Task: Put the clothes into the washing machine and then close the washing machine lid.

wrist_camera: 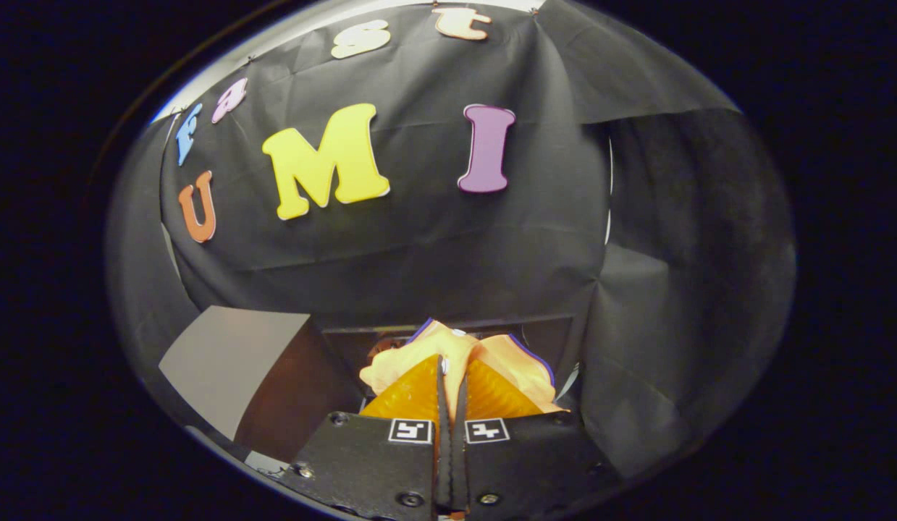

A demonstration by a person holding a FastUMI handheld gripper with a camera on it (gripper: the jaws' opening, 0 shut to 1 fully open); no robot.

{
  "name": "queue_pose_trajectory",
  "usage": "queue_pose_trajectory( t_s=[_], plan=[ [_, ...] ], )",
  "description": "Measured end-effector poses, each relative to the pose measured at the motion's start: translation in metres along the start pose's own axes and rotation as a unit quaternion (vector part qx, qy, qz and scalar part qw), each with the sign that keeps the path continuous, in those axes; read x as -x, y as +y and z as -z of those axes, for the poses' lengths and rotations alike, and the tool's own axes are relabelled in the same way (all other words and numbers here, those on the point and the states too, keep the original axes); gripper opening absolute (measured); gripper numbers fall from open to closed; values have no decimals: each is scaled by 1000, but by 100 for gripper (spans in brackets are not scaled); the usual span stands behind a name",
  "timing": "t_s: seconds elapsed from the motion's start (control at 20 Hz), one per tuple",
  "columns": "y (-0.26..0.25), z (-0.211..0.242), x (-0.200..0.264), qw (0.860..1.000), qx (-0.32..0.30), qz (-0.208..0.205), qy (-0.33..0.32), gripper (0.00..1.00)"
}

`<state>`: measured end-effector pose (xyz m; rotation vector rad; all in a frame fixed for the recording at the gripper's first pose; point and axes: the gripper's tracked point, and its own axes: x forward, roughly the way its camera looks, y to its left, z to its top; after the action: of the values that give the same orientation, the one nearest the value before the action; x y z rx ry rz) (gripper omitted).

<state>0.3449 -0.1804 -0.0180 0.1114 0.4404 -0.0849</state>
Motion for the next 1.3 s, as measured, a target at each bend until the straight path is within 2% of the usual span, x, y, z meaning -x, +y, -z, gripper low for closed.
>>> queue_pose_trajectory(
  t_s=[0.4, 0.7, 1.3],
  plan=[
    [-14, 96, -45, 996, 3, 12, 92, 4],
    [-18, 150, -77, 987, -27, 19, 159, 4],
    [-11, 204, -130, 970, -7, 30, 242, 4]
  ],
)
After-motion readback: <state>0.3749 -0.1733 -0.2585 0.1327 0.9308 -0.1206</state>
